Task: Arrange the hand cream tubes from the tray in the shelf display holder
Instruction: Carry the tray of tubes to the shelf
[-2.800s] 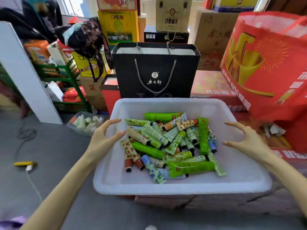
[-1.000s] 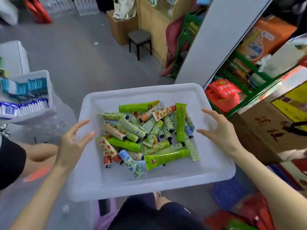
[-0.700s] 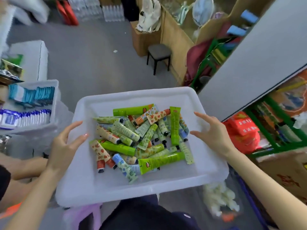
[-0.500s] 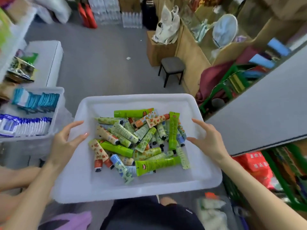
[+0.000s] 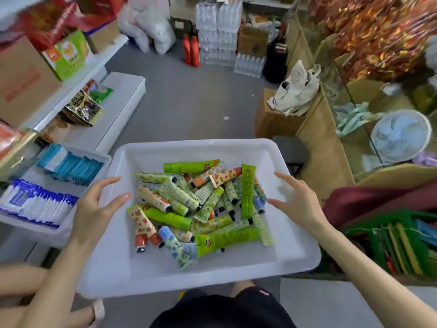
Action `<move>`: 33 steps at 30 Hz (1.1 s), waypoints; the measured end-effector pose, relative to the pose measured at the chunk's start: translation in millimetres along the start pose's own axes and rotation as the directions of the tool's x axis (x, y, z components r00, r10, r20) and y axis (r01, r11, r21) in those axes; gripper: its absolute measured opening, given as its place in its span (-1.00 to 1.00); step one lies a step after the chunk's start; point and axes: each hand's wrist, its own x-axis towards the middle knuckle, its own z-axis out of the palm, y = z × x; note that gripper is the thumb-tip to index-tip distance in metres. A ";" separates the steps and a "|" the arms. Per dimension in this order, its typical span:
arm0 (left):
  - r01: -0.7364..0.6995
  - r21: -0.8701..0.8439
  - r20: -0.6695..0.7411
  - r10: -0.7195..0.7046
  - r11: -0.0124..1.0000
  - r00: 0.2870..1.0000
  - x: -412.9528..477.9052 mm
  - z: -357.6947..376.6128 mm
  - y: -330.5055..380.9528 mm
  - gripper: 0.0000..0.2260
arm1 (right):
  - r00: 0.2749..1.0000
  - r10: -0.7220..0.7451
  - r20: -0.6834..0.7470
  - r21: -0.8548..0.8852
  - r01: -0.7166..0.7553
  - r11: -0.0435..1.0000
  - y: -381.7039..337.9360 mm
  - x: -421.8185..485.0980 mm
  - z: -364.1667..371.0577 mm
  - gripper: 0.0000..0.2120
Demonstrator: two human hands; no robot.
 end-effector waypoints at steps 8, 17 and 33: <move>0.085 -0.046 -0.198 -0.092 0.995 0.976 134.1 50.5 40.3 -0.66 | 0.979 -0.173 0.110 -0.039 0.178 0.983 -24.5 232.4 -15.8 -0.30; 0.153 -0.087 -0.427 -0.175 0.984 0.887 279.4 -0.7 34.4 -0.65 | 0.894 -0.338 0.294 -0.018 0.359 0.933 -159.4 449.4 50.8 -0.31; 0.148 -0.082 -0.730 -0.161 0.986 0.664 549.7 -187.4 61.6 -0.59 | 0.671 -0.646 0.364 0.111 0.658 0.745 -500.8 745.5 181.9 -0.29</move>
